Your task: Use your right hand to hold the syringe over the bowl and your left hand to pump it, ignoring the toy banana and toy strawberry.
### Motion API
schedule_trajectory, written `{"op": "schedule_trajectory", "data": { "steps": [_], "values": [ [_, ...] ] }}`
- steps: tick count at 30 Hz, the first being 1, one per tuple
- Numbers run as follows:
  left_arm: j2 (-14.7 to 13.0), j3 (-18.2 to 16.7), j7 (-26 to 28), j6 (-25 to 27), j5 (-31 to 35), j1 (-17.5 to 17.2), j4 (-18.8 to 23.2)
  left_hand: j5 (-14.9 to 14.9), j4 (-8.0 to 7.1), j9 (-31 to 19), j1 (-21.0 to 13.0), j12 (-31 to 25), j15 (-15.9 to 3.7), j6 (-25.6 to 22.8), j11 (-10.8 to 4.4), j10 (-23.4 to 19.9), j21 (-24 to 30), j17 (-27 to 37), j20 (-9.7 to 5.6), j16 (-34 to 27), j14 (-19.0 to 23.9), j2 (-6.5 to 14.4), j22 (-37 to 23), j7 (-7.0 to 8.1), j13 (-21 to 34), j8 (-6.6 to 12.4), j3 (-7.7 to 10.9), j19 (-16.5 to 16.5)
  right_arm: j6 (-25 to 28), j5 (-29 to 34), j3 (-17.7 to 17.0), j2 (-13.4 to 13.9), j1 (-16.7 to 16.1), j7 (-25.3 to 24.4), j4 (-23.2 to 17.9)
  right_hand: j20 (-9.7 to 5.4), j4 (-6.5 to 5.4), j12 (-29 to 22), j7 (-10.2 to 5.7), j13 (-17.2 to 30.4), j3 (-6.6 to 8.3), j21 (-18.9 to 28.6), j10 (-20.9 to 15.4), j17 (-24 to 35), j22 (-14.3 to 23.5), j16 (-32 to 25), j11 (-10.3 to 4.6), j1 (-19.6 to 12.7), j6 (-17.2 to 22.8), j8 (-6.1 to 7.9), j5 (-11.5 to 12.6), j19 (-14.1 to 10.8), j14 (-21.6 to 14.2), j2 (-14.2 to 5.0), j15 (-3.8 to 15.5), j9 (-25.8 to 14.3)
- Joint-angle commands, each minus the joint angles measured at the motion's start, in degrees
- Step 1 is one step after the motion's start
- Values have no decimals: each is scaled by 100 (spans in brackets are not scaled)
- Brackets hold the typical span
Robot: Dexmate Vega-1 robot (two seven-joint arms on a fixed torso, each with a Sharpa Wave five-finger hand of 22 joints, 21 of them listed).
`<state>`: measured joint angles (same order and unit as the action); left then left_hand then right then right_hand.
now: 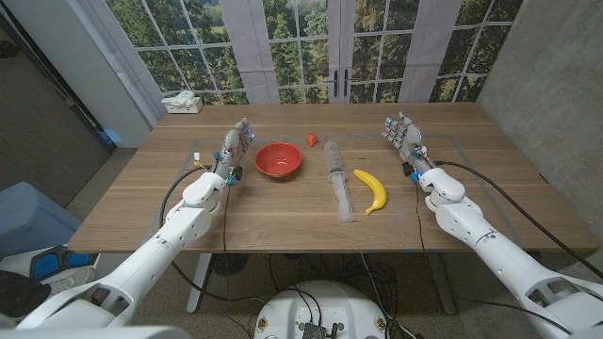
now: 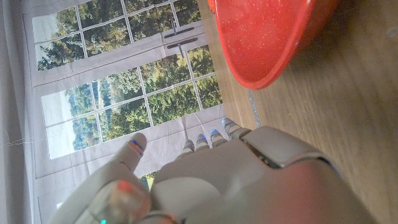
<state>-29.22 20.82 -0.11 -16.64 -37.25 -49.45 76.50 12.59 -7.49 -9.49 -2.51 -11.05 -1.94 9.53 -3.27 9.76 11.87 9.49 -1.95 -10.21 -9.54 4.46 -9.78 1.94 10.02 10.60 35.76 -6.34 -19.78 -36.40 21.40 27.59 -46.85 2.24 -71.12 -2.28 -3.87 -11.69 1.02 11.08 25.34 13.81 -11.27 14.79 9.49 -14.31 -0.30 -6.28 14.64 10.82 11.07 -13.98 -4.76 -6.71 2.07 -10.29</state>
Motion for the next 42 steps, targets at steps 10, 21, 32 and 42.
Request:
{"op": "schedule_trajectory", "data": {
  "steps": [10, 21, 32, 42],
  "values": [
    [-34, -65, 73, -155, 44, -107, 133, 26, 29, -24, -10, -39, -300, 256, -7, 530, 28, 17, -488, -30, -564, 459, -27, 35, 13, 27, 53, -18, -371, 330, 9, -67, -140, -395, -45, 167, 207, 6, -242, 17, 96, 75, -17, -1, 35, -132, -111, -282, 32, 25, -13, -404, -312, -173, 16, -12],
    [-90, -59, 23, -170, 74, -120, 202, 28, 54, -24, -21, -42, -302, 220, -8, 486, 24, 15, -478, -26, -530, 454, -26, 52, 12, 28, 59, 3, -350, 703, 65, 124, -351, -683, -538, 445, 441, 18, -294, 28, 130, 231, -7, 160, 93, -553, -166, -488, -16, 13, -95, -1087, -1163, -203, -29, -21],
    [-93, -65, 65, -186, 94, -154, 258, 31, 65, -25, -26, -41, -306, 195, -7, 457, 19, 17, -469, -24, -506, 464, -26, 53, 12, 27, 69, 16, -246, 983, 77, 286, -470, -901, -849, 375, 782, -11, -474, 45, 160, 830, 64, 762, 246, -1444, -261, -803, -283, 5, -72, -2413, -2748, -234, 33, -28],
    [-90, -46, 85, -167, 128, -125, 270, 34, 64, -25, -25, -34, -312, 184, 3, 452, 13, 21, -478, -18, -505, 479, -26, 57, 12, 22, 78, 19, -231, 960, 56, 338, -485, -833, -884, 383, 1031, -37, -492, 108, 62, 2619, -183, 4002, 1822, -4146, -134, -1105, -425, 22, -61, -3171, -4117, -254, 360, -44]
  ]
}}
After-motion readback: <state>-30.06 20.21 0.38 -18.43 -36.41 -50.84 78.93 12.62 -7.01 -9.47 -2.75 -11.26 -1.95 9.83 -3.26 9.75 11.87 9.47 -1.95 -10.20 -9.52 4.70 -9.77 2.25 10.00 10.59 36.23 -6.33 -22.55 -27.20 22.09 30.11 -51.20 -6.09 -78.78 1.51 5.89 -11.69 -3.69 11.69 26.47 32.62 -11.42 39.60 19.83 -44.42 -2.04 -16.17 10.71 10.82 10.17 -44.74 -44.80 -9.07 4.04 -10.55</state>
